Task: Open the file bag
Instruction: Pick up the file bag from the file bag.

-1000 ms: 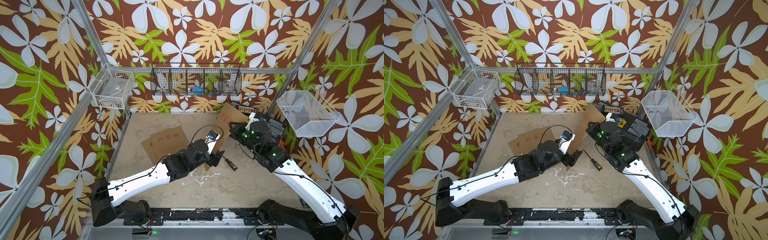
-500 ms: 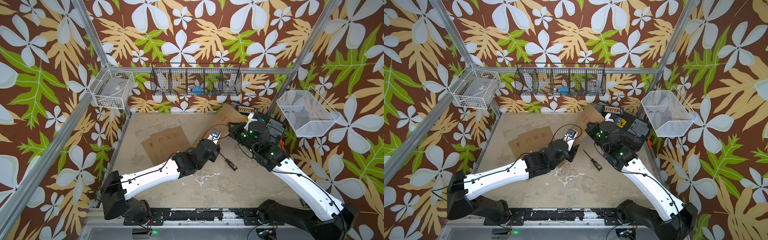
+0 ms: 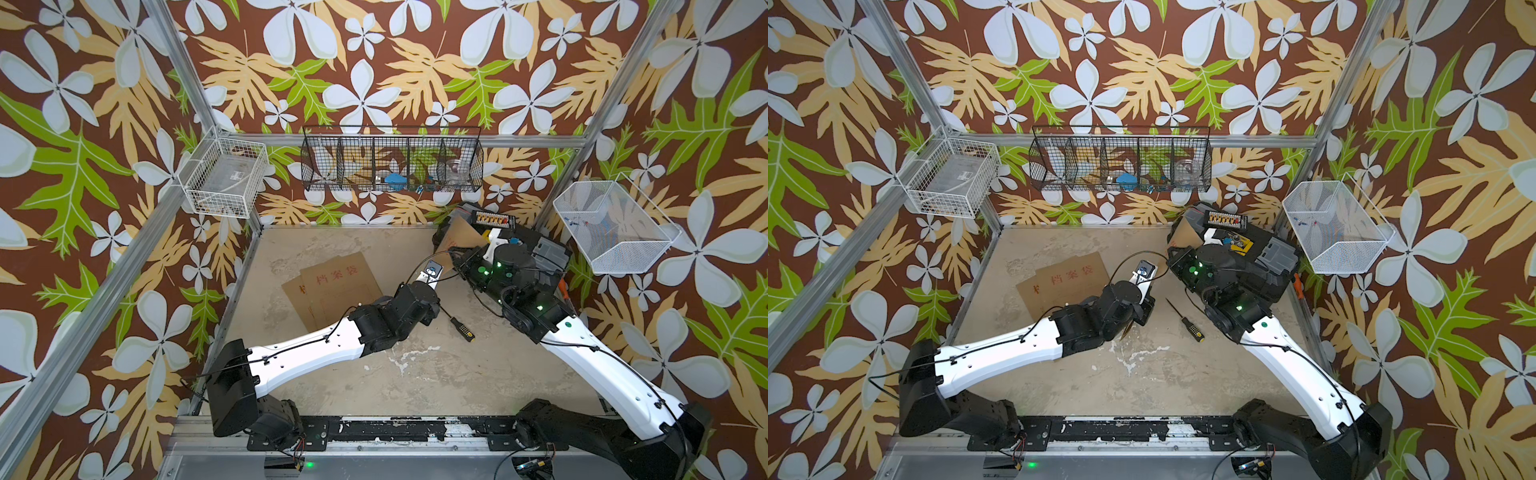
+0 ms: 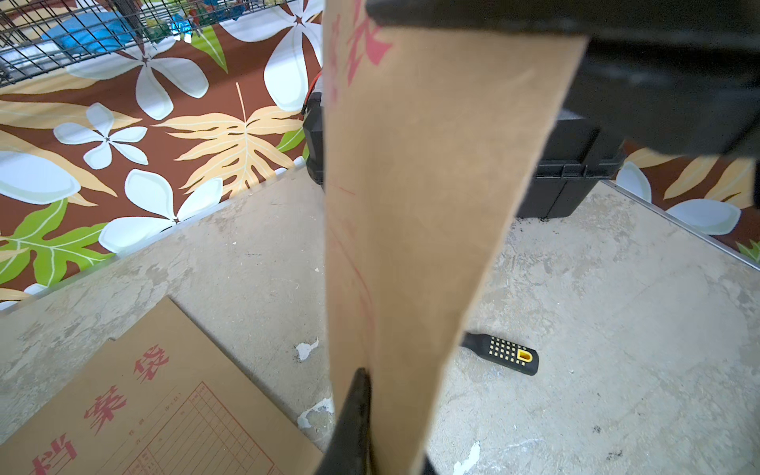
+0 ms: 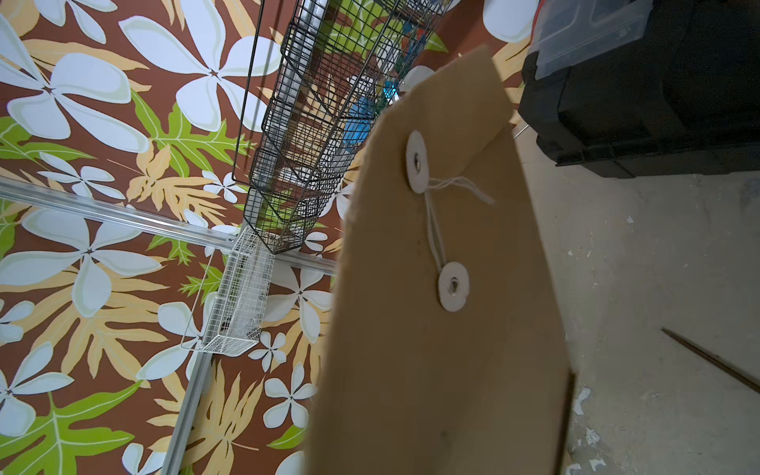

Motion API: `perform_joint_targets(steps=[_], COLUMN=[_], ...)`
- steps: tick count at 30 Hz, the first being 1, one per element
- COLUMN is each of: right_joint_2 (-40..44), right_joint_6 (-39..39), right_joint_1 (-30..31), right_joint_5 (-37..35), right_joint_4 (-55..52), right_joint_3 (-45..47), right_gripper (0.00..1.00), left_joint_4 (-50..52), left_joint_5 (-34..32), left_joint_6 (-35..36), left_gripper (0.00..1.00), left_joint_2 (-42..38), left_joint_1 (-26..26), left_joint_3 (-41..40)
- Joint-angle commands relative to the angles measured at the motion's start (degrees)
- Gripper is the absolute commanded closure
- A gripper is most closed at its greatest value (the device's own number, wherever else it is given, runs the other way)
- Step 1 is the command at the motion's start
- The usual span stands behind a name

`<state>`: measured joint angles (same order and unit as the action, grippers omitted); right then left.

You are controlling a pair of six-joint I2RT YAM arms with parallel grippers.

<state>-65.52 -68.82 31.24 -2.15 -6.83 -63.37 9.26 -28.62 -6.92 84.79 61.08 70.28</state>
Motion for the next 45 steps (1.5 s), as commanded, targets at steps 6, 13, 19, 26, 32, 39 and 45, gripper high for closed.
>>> perform_joint_targets(steps=[6,13,19,26,32,39,45], right_joint_2=[1.7,7.8,11.2,10.0,8.3,8.1,5.7], right_joint_6=[1.2,17.3,32.5,47.5,48.2,42.1,39.9], right_joint_1=[0.1,0.1,0.0,-2.3,-12.0,-24.9,-30.4], right_joint_5=[0.8,-7.9,-14.4,-4.0,11.9,27.6,38.4], right_joint_4=[3.9,6.6,2.2,1.4,3.0,10.2,16.0], right_joint_3=[1.2,4.1,8.6,11.3,12.6,15.4,16.4], right_gripper=[0.55,0.0,0.0,0.0,0.0,0.12,0.0], left_joint_4=[-0.1,-1.7,-1.7,-3.7,0.3,-3.3,-0.4], left_joint_5=[-1.4,3.1,14.1,26.0,31.2,30.2,47.5], left_joint_6=[-1.1,-3.4,-4.2,-6.6,-6.3,-6.5,-9.3], left_gripper=[1.0,1.0,1.0,1.0,1.0,1.0,1.0], left_joint_2=[-2.0,-6.5,-10.3,-15.3,-16.6,-20.7,-20.6], left_joint_1=[0.1,-2.4,-7.3,-12.8,-16.1,-16.9,-23.8], left_joint_3=[-1.5,-5.4,-6.6,-8.3,-5.7,-7.9,-6.1])
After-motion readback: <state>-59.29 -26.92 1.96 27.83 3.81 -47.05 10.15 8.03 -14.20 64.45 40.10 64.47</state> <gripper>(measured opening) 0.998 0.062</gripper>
